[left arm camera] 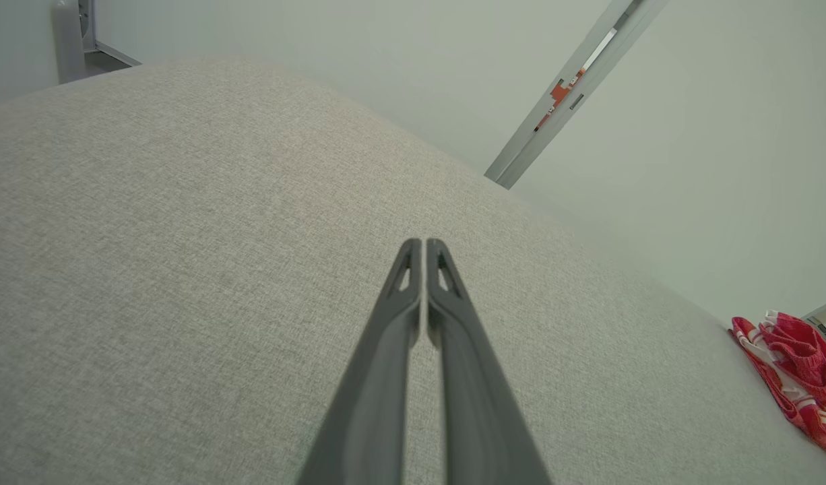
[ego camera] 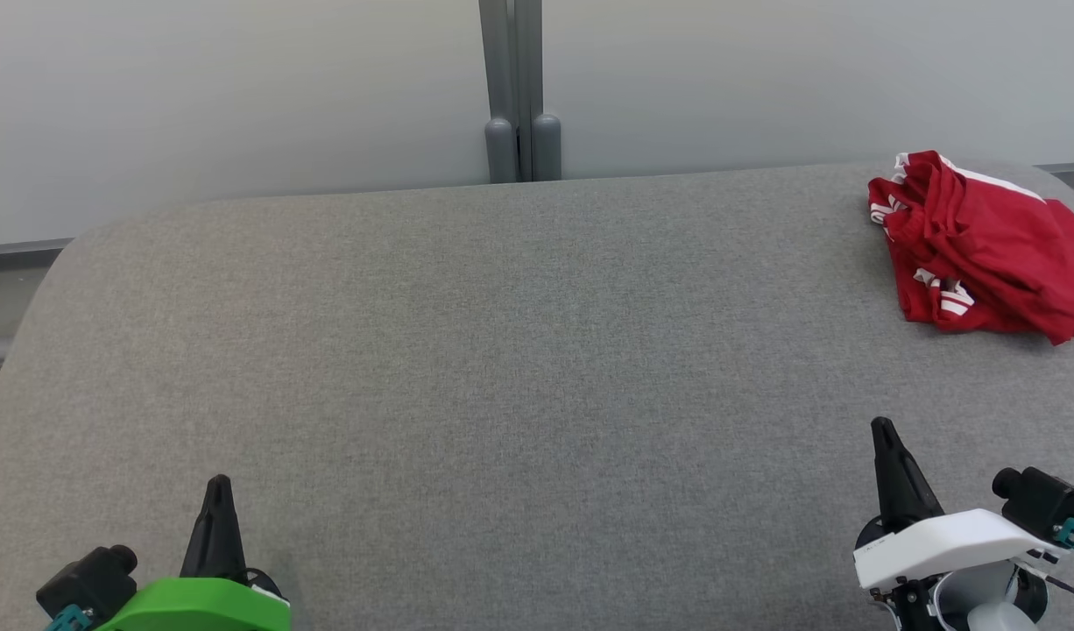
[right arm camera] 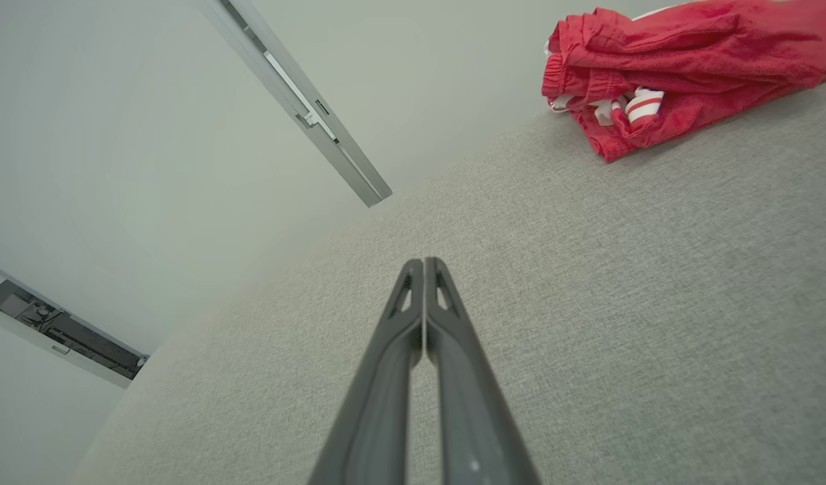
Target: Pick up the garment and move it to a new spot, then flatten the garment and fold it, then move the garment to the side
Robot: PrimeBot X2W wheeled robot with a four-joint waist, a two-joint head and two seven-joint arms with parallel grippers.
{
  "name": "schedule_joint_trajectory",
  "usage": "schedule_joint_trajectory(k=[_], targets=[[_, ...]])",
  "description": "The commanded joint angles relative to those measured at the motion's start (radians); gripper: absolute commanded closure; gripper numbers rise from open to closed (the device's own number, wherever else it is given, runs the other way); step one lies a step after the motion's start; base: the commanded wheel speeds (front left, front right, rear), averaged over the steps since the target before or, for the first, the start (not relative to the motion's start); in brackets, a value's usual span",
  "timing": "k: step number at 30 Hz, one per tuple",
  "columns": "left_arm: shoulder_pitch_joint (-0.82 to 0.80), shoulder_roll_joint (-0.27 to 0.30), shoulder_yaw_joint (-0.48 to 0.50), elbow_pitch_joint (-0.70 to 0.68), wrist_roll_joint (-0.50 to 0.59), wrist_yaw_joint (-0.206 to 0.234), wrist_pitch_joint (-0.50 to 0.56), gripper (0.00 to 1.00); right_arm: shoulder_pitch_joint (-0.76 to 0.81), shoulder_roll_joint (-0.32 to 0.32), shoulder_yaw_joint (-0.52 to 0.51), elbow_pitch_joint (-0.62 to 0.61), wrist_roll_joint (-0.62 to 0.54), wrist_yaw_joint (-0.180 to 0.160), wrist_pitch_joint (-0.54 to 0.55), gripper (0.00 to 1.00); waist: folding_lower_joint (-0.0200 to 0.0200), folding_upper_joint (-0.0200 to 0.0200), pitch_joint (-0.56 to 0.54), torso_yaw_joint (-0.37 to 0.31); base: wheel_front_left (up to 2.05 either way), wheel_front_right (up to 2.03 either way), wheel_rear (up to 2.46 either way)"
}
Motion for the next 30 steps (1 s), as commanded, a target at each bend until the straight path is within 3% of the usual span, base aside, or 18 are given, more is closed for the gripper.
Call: schedule_joint_trajectory(k=[1, 30], targets=[[-0.035, 0.005, 0.006, -0.018, -0.038, -0.007, 0.009, 1.0, -0.027, -0.002, -0.008, -0.01, 0.04, 0.0, 0.008, 1.0, 0.0, 0.0, 0.0, 0.0, 0.0, 0.0, 0.0], [-0.07, 0.001, 0.028, -0.029, -0.408, -0.019, 0.105, 1.0, -0.059, 0.009, -0.048, 0.004, 0.402, -0.001, 0.105, 1.0, 0.0, 0.0, 0.005, -0.001, 0.0, 0.0, 0.0]])
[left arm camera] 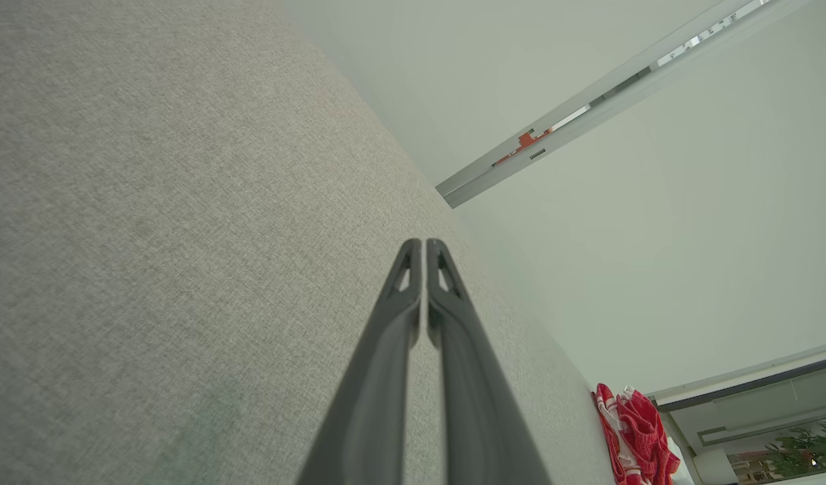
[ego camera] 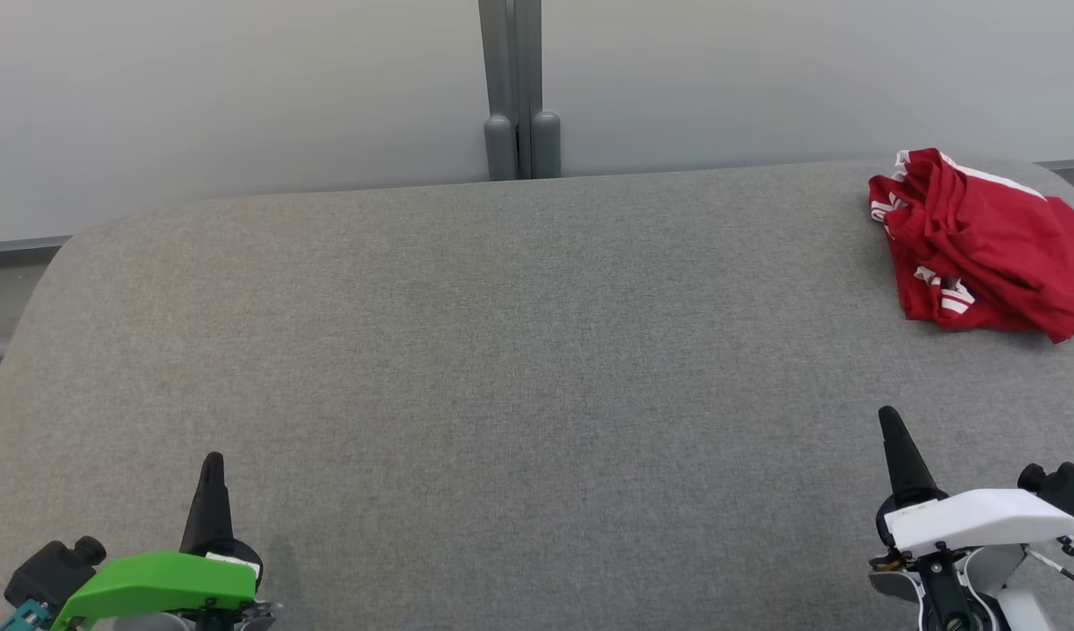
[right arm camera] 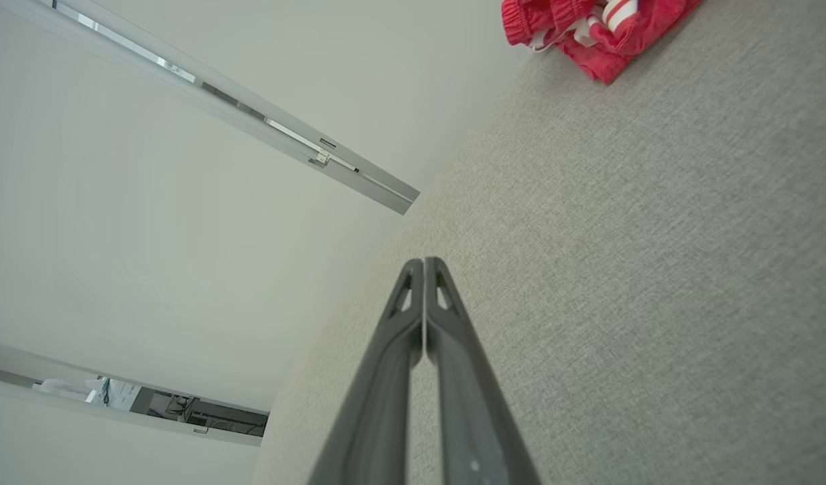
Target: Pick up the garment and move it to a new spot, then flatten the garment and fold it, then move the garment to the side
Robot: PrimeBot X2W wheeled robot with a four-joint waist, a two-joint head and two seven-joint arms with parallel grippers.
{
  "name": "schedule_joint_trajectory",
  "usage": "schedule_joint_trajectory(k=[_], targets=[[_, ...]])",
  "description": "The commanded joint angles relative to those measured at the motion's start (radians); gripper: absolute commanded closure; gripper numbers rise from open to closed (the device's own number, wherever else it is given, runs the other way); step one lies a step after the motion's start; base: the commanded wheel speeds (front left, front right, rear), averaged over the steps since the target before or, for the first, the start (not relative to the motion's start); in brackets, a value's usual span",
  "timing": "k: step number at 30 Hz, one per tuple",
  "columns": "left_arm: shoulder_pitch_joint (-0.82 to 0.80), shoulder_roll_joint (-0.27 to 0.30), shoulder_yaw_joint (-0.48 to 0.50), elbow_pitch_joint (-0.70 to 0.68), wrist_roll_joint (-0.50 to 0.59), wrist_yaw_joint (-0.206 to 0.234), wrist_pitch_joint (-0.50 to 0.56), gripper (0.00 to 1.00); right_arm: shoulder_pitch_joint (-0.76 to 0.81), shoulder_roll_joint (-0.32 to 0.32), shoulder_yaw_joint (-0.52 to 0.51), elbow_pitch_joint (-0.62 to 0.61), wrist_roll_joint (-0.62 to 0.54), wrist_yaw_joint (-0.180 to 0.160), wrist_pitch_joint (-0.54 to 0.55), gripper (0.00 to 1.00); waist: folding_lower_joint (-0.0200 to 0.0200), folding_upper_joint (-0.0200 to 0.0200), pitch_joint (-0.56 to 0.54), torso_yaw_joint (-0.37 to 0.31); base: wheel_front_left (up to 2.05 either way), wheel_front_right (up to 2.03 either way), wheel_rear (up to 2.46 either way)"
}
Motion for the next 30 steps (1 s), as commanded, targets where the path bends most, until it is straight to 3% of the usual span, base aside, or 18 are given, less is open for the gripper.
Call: schedule_joint_trajectory(k=[1, 30], targets=[[-0.029, 0.003, 0.007, -0.012, -0.034, -0.009, 0.007, 1.0, -0.021, -0.002, -0.006, -0.006, 0.029, -0.001, 0.009, 1.0, 0.0, 0.0, 0.0, 0.0, 0.0, 0.0, 0.0], [-0.055, 0.0, 0.023, -0.02, -0.312, -0.017, 0.081, 1.0, -0.046, 0.009, -0.039, 0.006, 0.301, 0.0, 0.085, 1.0, 0.0, 0.0, 0.005, -0.001, 0.0, 0.0, 0.0]])
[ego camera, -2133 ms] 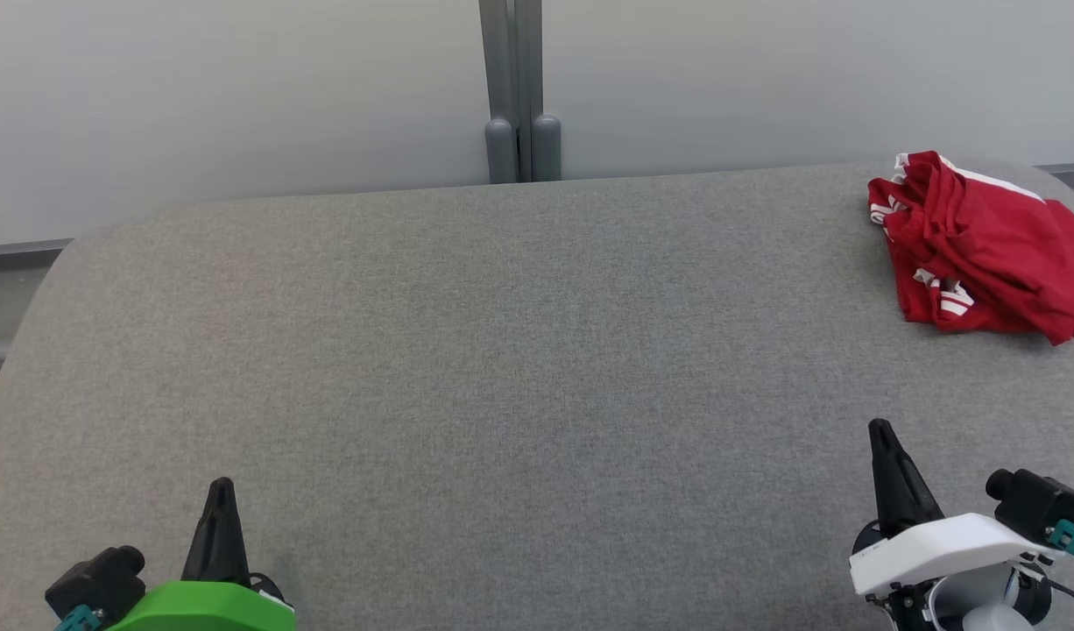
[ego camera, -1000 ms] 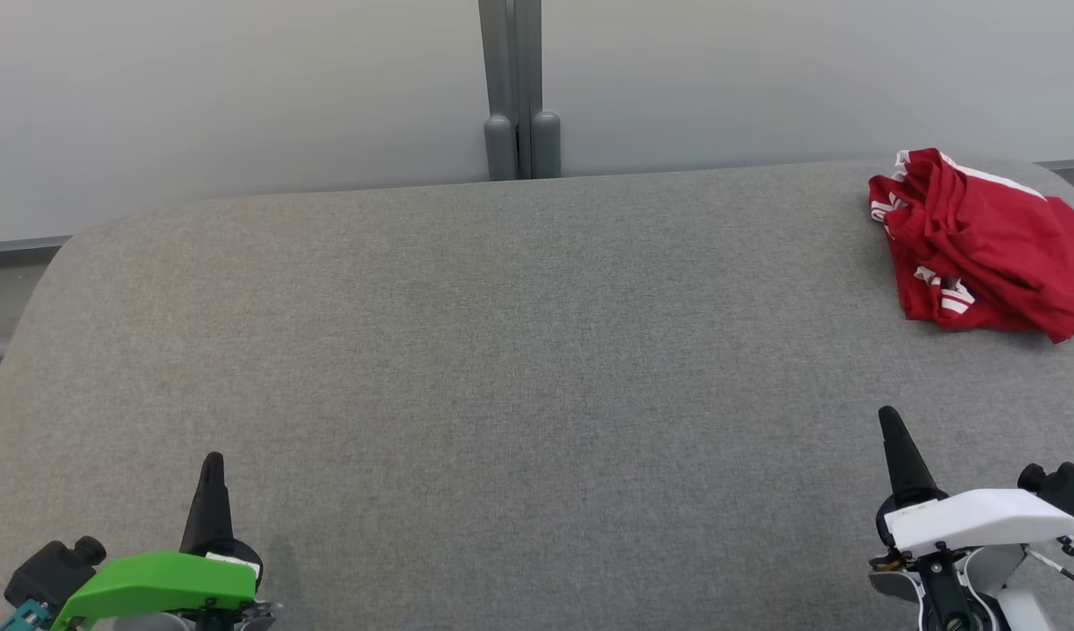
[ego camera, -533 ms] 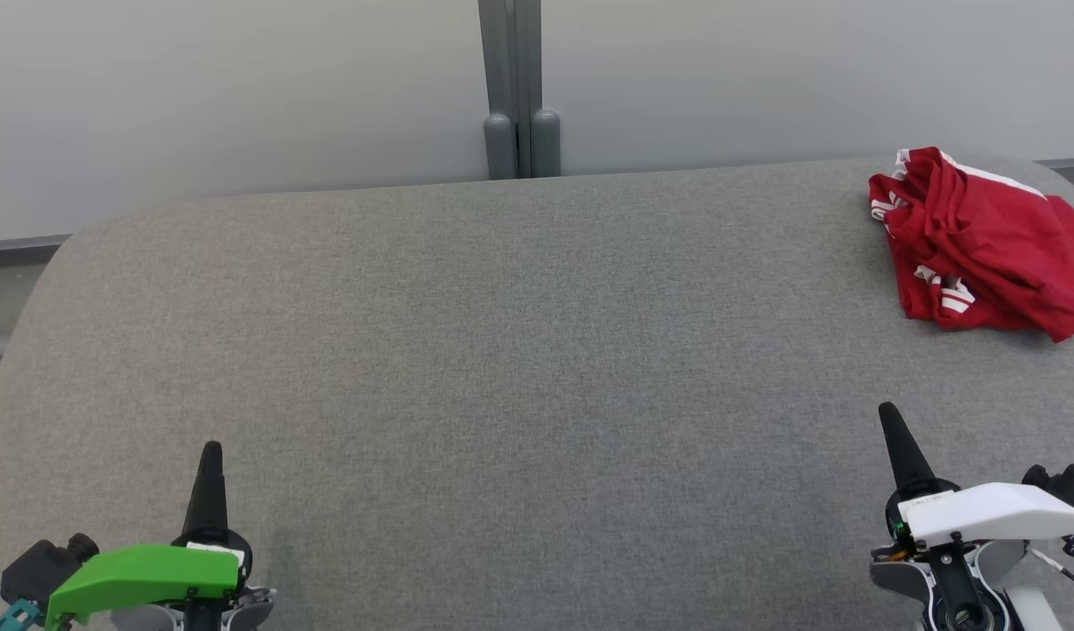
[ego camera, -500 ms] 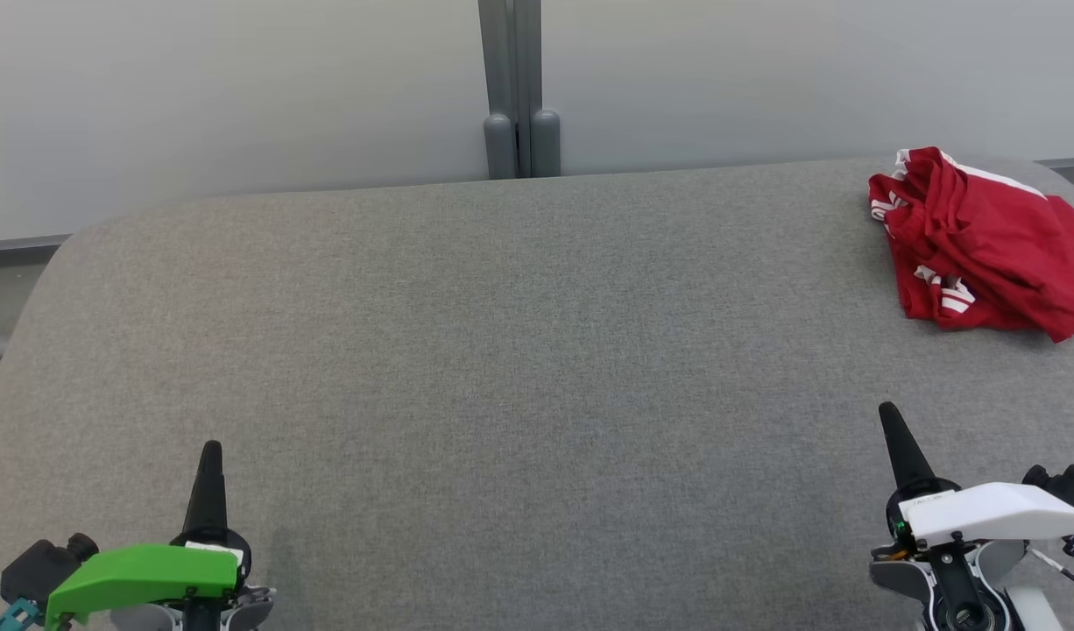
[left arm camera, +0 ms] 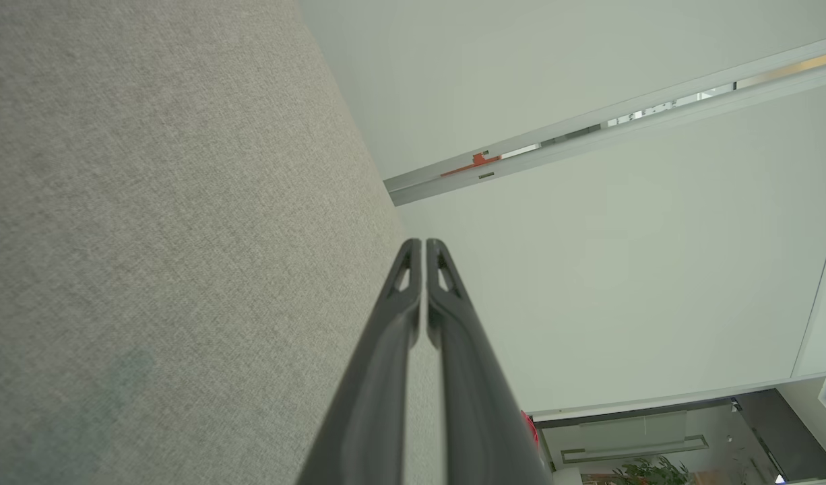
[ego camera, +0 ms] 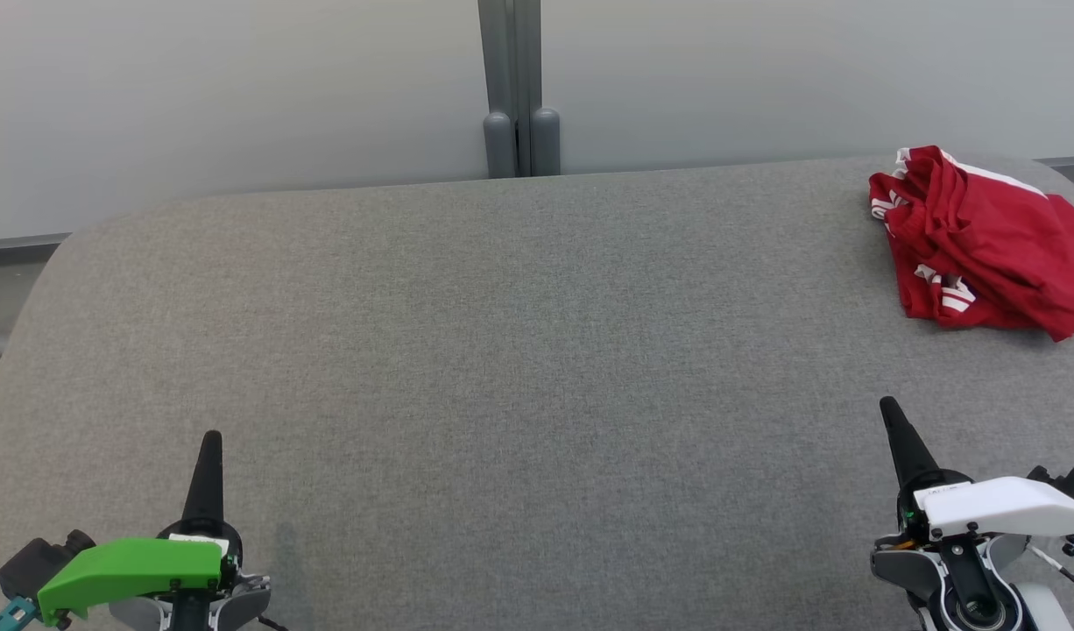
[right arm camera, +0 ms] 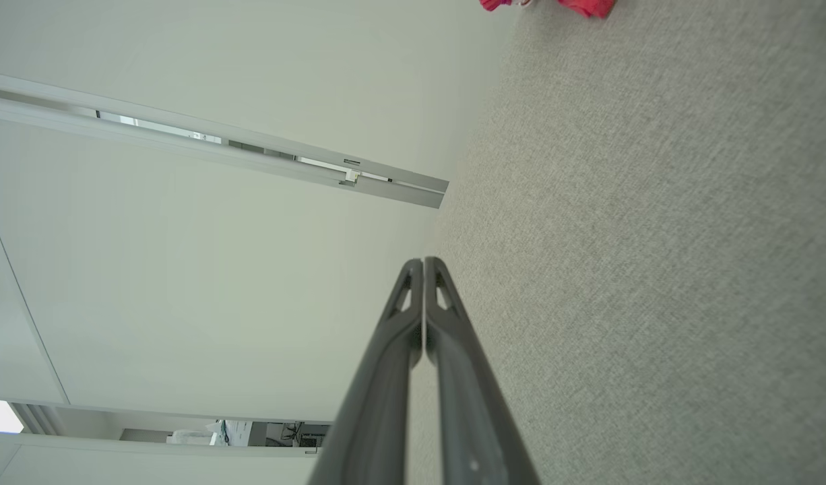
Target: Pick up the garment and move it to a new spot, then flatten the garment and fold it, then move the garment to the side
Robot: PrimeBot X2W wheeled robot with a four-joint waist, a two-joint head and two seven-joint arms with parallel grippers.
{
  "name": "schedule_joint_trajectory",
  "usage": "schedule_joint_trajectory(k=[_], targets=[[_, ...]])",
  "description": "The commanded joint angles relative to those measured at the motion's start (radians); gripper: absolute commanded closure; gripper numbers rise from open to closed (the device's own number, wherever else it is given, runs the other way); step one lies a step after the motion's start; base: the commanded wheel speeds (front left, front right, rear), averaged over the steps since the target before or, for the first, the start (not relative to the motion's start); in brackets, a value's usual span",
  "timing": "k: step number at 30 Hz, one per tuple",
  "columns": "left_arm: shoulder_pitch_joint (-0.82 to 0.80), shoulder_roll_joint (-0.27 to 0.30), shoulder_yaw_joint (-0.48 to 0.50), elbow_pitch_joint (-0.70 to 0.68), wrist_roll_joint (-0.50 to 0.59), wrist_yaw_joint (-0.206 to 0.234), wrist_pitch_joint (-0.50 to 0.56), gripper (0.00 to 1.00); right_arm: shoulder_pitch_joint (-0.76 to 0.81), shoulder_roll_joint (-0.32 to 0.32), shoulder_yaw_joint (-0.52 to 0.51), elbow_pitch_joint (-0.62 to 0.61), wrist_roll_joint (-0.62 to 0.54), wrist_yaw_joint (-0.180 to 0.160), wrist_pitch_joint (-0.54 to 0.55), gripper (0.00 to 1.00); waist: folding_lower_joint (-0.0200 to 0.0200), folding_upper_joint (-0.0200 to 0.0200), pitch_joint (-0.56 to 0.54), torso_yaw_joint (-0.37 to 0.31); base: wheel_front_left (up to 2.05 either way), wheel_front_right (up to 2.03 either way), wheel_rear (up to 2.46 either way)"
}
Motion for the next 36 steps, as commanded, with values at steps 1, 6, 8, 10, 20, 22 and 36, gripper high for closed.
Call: schedule_joint_trajectory(k=[1, 6, 8, 10, 20, 22, 36], targets=[[-0.023, 0.002, 0.005, -0.009, -0.023, -0.006, 0.007, 1.0, -0.02, 0.001, -0.005, -0.003, 0.023, 0.001, 0.009, 1.0, 0.0, 0.0, 0.0, 0.0, 0.0, 0.0, 0.0], [-0.027, 0.001, 0.008, -0.01, -0.064, -0.007, 0.018, 1.0, -0.023, 0.003, -0.01, 0.0, 0.065, 0.001, 0.019, 1.0, 0.0, 0.0, 0.001, 0.0, 0.0, 0.0, 0.0], [-0.029, 0.001, 0.009, -0.011, -0.081, -0.008, 0.023, 1.0, -0.024, 0.004, -0.012, 0.0, 0.08, 0.001, 0.024, 1.0, 0.0, 0.0, 0.001, 0.0, 0.0, 0.0, 0.0], [-0.029, 0.001, 0.01, -0.011, -0.099, -0.007, 0.027, 1.0, -0.025, 0.004, -0.014, 0.001, 0.095, 0.001, 0.029, 1.0, 0.0, 0.0, 0.002, 0.0, 0.0, 0.0, 0.0], [-0.037, 0.0, 0.015, -0.013, -0.173, -0.01, 0.046, 1.0, -0.032, 0.007, -0.023, 0.004, 0.168, 0.0, 0.05, 1.0, 0.0, 0.0, 0.003, 0.0, 0.0, 0.0, 0.0], [-0.038, 0.0, 0.015, -0.013, -0.186, -0.011, 0.05, 1.0, -0.033, 0.008, -0.025, 0.005, 0.183, 0.0, 0.053, 1.0, 0.0, 0.0, 0.004, 0.0, 0.0, 0.0, 0.0], [-0.045, -0.001, 0.02, -0.015, -0.283, -0.013, 0.076, 1.0, -0.04, 0.012, -0.036, 0.009, 0.274, 0.0, 0.08, 1.0, 0.0, 0.0, 0.006, -0.001, 0.0, 0.0, 0.0]])
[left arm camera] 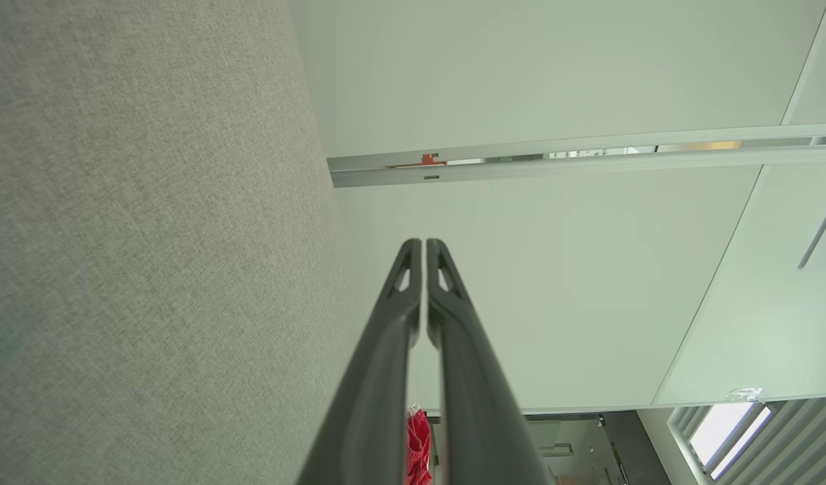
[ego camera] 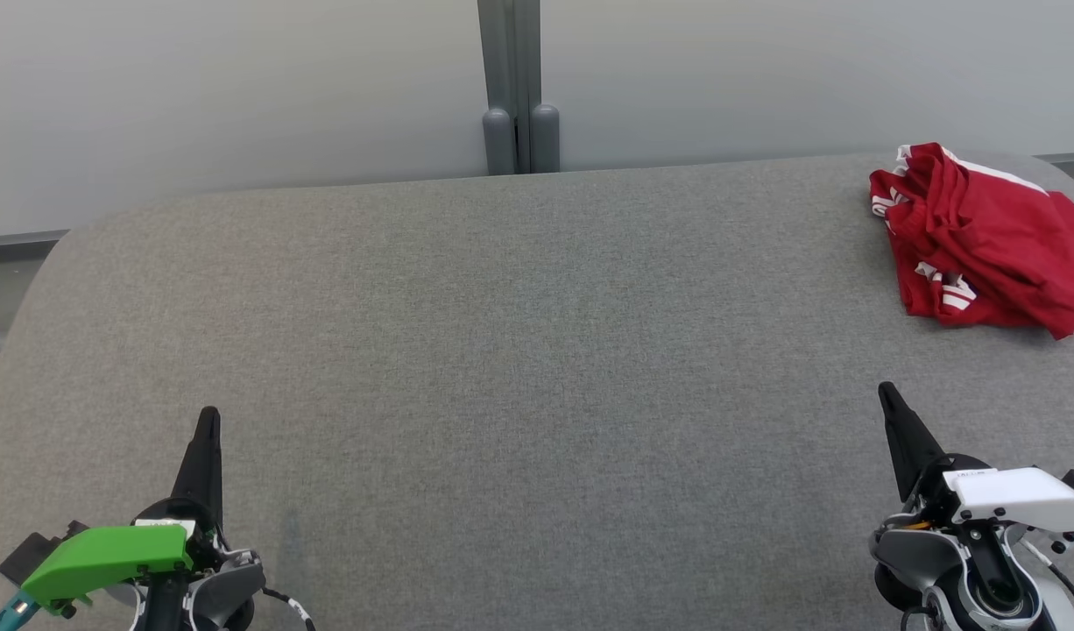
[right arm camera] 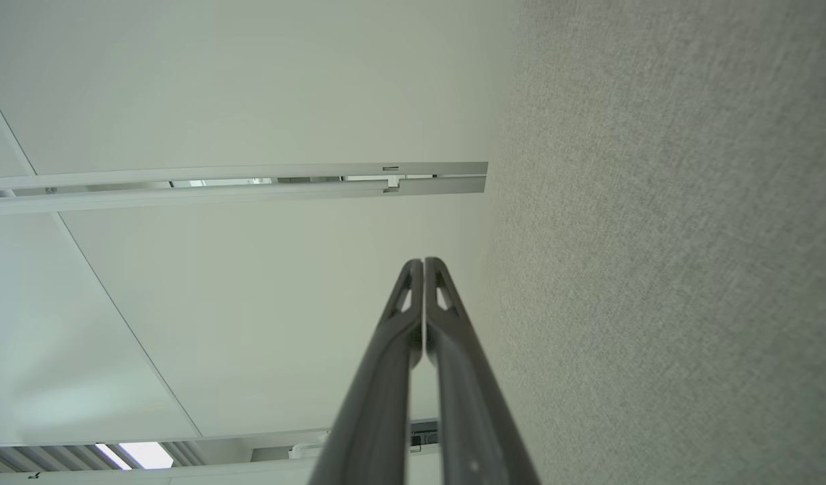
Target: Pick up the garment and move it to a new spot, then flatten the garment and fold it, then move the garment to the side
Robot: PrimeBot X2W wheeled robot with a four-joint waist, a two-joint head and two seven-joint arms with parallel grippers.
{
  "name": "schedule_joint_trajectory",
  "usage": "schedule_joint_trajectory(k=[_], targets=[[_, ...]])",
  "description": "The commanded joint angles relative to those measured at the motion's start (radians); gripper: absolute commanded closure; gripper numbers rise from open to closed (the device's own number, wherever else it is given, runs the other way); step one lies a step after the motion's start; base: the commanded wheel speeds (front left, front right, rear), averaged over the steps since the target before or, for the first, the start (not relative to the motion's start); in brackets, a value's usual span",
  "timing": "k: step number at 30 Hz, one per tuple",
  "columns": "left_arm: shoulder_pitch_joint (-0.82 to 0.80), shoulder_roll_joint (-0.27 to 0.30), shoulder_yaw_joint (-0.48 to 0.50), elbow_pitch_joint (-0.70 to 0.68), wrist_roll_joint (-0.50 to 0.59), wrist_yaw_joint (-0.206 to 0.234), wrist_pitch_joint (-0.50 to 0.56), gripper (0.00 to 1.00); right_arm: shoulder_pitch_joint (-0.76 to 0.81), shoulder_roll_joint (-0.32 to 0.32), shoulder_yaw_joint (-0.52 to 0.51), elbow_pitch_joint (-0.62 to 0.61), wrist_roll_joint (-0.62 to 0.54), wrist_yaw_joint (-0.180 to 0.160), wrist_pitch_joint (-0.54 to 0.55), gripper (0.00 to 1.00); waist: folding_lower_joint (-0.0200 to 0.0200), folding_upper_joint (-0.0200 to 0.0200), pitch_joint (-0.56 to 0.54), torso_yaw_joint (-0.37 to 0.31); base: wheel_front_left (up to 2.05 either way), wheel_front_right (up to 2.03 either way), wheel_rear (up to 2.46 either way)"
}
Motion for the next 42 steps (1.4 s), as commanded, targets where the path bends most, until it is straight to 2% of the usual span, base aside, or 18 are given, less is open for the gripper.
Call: schedule_joint_trajectory(k=[1, 42], targets=[[-0.016, 0.0, 0.005, -0.004, -0.023, -0.005, 0.008, 1.0, -0.012, 0.001, -0.003, 0.002, 0.02, 0.0, 0.007, 1.0, 0.0, 0.0, 0.0, 0.0, 0.0, 0.0, 0.0], [-0.016, 0.001, 0.005, -0.004, -0.038, -0.005, 0.013, 1.0, -0.012, 0.003, -0.009, 0.003, 0.031, 0.0, 0.014, 1.0, 0.0, 0.0, 0.001, 0.0, 0.0, 0.0, 0.0]])
